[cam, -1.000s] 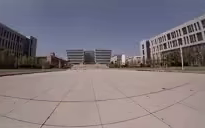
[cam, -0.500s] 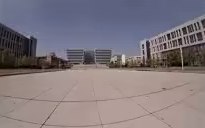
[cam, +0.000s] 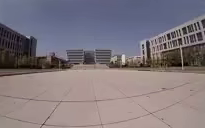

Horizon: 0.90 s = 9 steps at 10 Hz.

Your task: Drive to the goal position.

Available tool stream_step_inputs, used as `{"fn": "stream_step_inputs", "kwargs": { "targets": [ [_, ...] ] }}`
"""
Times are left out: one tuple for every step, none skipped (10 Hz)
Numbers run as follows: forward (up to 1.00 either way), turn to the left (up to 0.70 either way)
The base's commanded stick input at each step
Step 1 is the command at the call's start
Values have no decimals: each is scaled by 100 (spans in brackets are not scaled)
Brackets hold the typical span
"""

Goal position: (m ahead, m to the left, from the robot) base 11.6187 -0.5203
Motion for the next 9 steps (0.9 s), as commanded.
{"fn": "stream_step_inputs", "kwargs": {
  "targets": [
    [4,0],
    [4,0],
    [4,0],
    [4,0],
    [4,0],
    [4,0],
    [4,0],
    [4,0],
    [4,0]
  ]
}}
